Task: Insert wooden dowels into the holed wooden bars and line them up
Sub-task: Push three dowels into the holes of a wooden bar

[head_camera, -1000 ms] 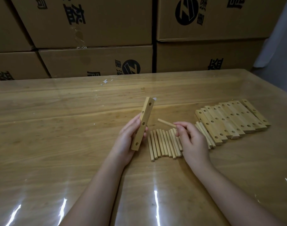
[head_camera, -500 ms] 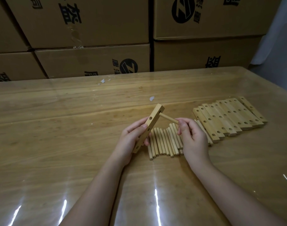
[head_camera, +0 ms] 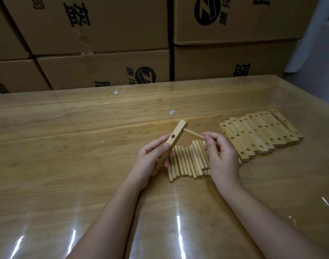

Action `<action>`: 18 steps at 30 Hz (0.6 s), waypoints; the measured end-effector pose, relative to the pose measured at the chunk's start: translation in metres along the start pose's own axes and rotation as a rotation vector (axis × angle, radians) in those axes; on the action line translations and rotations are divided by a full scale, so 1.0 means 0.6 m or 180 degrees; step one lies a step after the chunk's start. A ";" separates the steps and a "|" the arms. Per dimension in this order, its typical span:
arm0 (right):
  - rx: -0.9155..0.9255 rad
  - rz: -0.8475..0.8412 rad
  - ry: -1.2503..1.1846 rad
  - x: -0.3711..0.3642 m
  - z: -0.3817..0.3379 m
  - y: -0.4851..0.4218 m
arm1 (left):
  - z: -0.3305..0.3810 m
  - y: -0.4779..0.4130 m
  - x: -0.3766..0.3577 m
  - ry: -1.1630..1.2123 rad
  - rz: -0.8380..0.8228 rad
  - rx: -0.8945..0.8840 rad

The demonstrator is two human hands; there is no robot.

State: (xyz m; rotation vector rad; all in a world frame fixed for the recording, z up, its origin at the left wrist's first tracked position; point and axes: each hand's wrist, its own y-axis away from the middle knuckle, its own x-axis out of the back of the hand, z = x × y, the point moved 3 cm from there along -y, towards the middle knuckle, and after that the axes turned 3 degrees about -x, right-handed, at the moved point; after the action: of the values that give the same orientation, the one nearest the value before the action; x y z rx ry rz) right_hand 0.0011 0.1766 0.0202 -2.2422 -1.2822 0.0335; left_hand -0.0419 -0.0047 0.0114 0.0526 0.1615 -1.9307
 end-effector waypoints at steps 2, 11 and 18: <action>0.0004 0.0008 0.0070 0.000 0.001 0.000 | 0.000 0.000 0.000 0.0028 -0.0009 0.0002; 0.0277 -0.0064 0.0509 0.000 -0.018 0.001 | 0.001 0.002 -0.002 0.0072 0.0021 -0.0034; 0.0350 -0.0107 0.0731 0.003 -0.026 0.001 | 0.004 0.003 -0.004 -0.0030 0.0037 -0.0086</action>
State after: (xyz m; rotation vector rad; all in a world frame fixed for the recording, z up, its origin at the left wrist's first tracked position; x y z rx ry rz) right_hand 0.0069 0.1707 0.0332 -2.0637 -1.1651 -0.1578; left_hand -0.0392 -0.0031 0.0137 0.0263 0.1806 -1.9166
